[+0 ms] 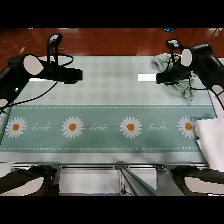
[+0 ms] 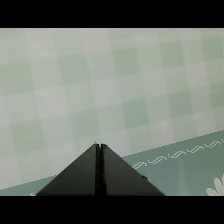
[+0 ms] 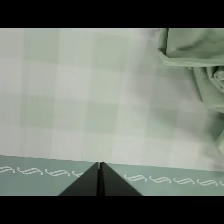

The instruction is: Fold the shirts.

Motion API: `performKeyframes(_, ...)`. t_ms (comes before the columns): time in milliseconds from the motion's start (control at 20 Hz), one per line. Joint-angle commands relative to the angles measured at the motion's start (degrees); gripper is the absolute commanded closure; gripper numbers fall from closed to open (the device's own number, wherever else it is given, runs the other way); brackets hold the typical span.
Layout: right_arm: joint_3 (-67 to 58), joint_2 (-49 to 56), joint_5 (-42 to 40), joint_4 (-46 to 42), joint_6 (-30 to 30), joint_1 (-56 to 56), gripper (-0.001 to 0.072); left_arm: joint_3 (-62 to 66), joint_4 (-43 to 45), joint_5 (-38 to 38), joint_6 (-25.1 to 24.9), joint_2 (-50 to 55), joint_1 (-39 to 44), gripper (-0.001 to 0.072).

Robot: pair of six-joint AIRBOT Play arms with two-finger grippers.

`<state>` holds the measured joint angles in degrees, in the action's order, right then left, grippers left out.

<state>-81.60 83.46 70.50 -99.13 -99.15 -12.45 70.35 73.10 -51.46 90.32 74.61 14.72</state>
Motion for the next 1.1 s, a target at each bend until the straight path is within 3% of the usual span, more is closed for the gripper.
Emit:
performKeyframes(0, -0.1, 0.0, 0.0, 0.0, 0.0, 0.0, 0.0685, 0.0, 0.0, 0.0, 0.0, 0.0, -0.1, 0.0687)
performKeyframes(800, 0.0, 0.1, -0.3, 0.0, 0.0, 0.0, 0.0685, 0.0, 0.0, 0.3, 0.0, 0.0, -0.1, 0.0687)
performKeyframes(950, -0.1, 0.1, -8.3, -0.5, 0.0, 0.0, 0.0683, 0.0, 0.1, 2.4, -0.1, 0.1, -0.2, 0.0687)
performKeyframes(1000, -0.1, 0.1, -12.0, -2.2, 0.0, 0.0, 0.0657, 0.0, 0.4, 5.0, -0.2, 0.4, -0.2, 0.0685)
performKeyframes(1050, -0.1, 0.1, -15.1, -4.7, -0.1, 0.0, 0.0482, 0.0, 0.5, 7.7, -0.2, 0.8, -0.3, 0.0636)
